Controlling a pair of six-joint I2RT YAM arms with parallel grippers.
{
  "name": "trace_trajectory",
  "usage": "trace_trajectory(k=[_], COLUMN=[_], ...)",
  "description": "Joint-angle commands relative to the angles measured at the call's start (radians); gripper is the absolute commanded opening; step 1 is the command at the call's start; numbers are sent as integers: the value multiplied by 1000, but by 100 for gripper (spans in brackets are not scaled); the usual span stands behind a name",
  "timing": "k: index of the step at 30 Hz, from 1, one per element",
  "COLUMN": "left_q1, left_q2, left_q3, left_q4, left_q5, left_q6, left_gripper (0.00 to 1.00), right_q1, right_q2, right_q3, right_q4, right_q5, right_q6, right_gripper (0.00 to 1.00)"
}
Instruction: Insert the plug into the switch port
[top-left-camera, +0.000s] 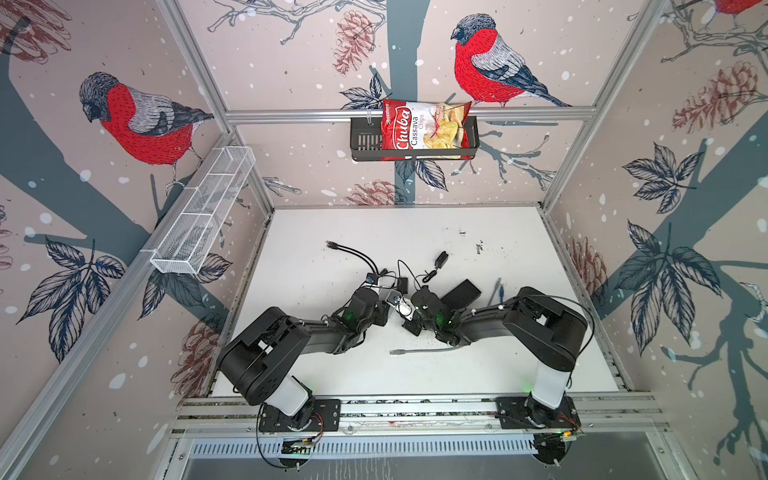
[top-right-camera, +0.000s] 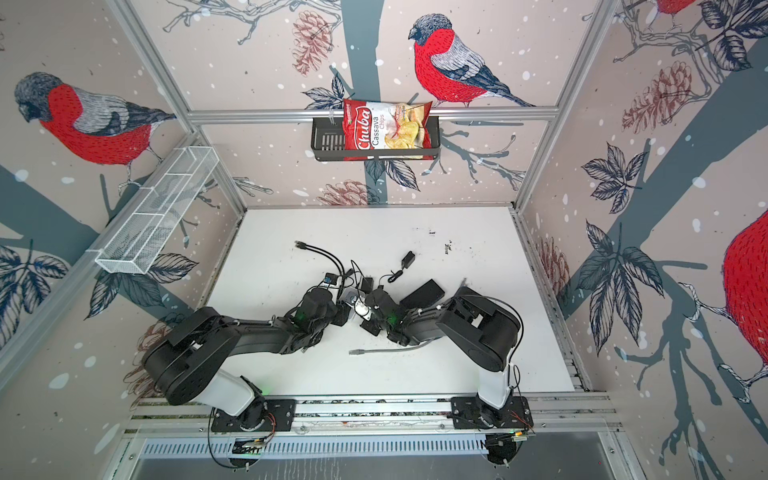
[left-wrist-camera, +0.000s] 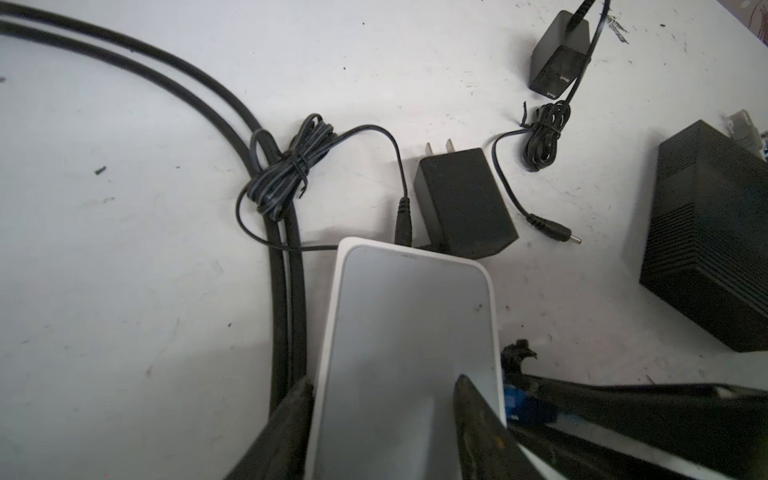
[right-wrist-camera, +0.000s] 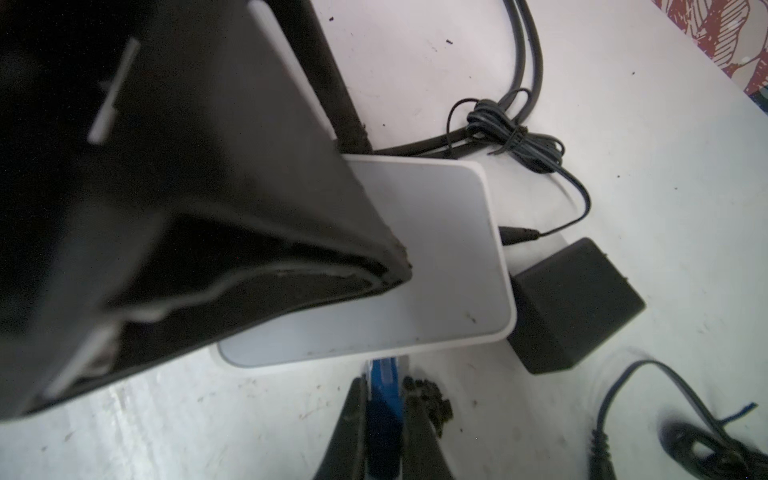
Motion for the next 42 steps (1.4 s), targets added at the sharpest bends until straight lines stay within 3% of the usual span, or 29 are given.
trace_trajectory(k=[1, 9, 14, 22, 31, 36, 42], left_q1=[-35, -41, -41, -26, -1, 2, 5], left_q2=[-2, 24, 35, 12, -16, -28, -46], left_q3=[-6, -12, -16, -7, -8, -8, -14], left_q4=[20, 27, 26, -44, -65, -70, -75], left_q5=[354, 410, 361, 230, 203, 190, 176], left_q6=[29, 58, 41, 3, -16, -16, -18], left_gripper=[52, 52, 53, 65, 79, 96, 96], right_q1=[1, -22, -25, -27, -25, -26, -25], right_q2=[9, -22, -25, -14, -13, -9, -12], right_q3=[5, -41, -47, -40, -72, -78, -89], right_q4=[215, 247, 230, 172, 165, 163, 175], right_q5=[-121, -175, -165, -84, -33, -24, -26], right_q6=[-33, -37, -27, 16, 64, 73, 72], right_gripper=[0, 0, 0, 0, 3, 7, 14])
